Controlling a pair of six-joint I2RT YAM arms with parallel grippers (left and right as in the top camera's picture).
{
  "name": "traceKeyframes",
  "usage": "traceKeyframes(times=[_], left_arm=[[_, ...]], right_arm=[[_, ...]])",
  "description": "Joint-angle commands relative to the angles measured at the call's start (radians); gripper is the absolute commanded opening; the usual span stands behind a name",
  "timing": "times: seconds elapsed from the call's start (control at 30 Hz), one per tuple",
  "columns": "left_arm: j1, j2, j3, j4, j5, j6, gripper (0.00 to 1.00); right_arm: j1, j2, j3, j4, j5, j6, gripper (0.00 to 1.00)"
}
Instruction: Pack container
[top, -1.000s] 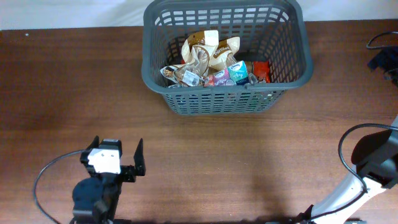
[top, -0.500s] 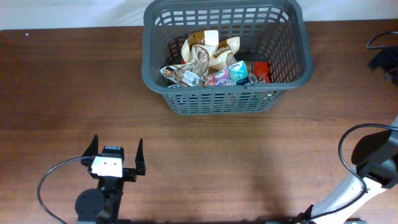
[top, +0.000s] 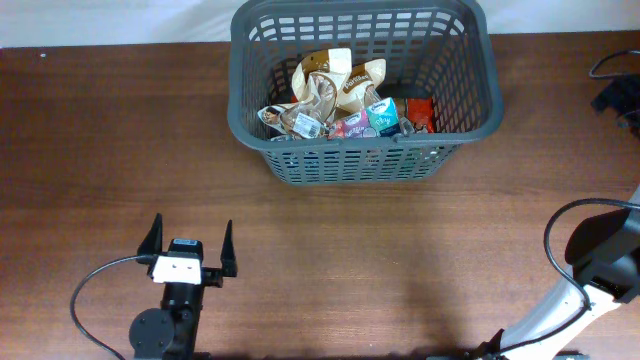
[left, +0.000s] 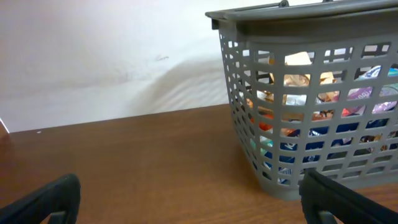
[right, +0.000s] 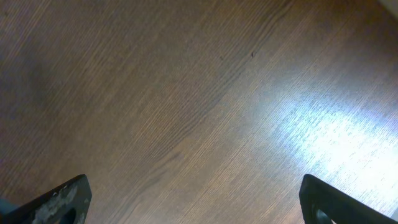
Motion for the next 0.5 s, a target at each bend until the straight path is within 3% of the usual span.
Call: traceKeyframes(times=[0.0, 0.47], left_arm=[[0.007, -0.014, -0.012, 0.007, 0.003, 0.021, 0.99], [0.007, -0.014, -0.090, 0.001, 0.000, 0.020, 0.99]], right_arm=[[-0.004, -0.012, -0.005, 0.000, 0.016, 0.012, 0.99], [-0.004, -0.012, -0.005, 0.000, 0.015, 0.012, 0.99]])
